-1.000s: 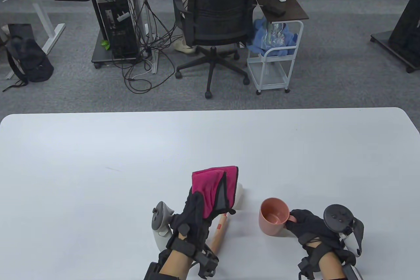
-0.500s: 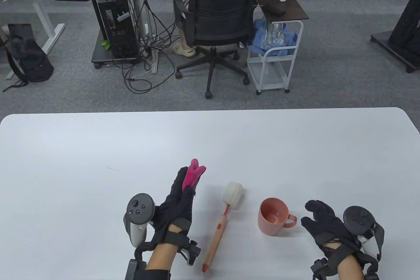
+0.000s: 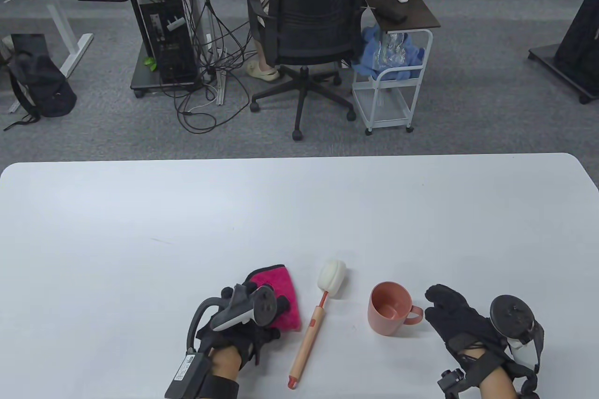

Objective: Brush the water cup with the cup brush

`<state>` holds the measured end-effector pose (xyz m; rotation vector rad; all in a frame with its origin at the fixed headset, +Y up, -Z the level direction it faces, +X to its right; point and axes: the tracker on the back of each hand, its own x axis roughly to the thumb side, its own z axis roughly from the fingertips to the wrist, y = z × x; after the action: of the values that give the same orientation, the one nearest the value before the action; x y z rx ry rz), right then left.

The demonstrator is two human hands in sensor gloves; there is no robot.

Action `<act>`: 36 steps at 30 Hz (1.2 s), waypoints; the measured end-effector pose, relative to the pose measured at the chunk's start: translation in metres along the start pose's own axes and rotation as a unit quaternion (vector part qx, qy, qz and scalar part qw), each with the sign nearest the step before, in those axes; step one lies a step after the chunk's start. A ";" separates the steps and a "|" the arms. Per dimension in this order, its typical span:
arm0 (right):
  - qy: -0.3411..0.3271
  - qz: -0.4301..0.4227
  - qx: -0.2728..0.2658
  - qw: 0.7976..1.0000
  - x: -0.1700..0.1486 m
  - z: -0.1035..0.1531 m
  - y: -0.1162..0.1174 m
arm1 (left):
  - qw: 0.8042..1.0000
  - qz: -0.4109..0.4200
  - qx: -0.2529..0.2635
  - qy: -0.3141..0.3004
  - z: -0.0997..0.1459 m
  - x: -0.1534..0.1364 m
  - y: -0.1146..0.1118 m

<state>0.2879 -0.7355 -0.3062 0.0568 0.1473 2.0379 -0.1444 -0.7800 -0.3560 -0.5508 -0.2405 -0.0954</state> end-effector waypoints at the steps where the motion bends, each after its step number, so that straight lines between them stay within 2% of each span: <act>1: -0.001 0.005 0.004 1.000 0.000 0.000 0.000 | 1.000 0.024 0.002 -0.007 -0.001 0.000 0.000; 4: -0.002 0.028 0.006 1.000 0.000 0.001 0.000 | 1.000 0.022 -0.017 0.001 -0.003 0.003 0.001; 10: -0.009 0.050 0.011 0.999 0.003 0.001 0.003 | 0.998 0.061 0.024 0.000 0.012 -0.005 0.020; 12: -0.018 0.057 0.012 0.998 0.007 0.002 0.006 | 0.993 0.095 0.064 -0.016 0.026 -0.010 0.032; 14: -0.029 0.071 0.013 0.997 0.014 0.004 0.010 | 0.980 0.137 0.142 -0.041 0.049 -0.015 0.045; 17: -0.054 0.097 0.018 0.994 0.026 0.009 0.018 | 0.960 0.165 0.221 -0.051 0.080 -0.021 0.053; 19: -0.067 0.129 0.020 0.989 0.035 0.012 0.026 | 0.946 0.191 0.255 -0.066 0.101 -0.023 0.050; 24: -0.073 0.197 0.037 0.977 0.046 0.017 0.045 | 0.935 0.190 0.294 -0.062 0.129 -0.023 0.032; 30: -0.069 0.229 0.068 0.969 0.048 0.017 0.061 | 0.930 0.190 0.309 -0.053 0.142 -0.021 0.019; 34: -0.073 0.255 0.067 0.962 0.051 0.018 0.066 | 0.929 0.182 0.321 -0.037 0.141 -0.021 0.011; 36: -0.075 0.265 0.069 0.959 0.051 0.018 0.068 | 0.934 0.173 0.311 -0.035 0.138 -0.020 0.008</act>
<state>0.2058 -0.7190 -0.2809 0.3735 0.1941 2.5432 -0.1900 -0.7000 -0.2515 0.0430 -0.2241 0.3369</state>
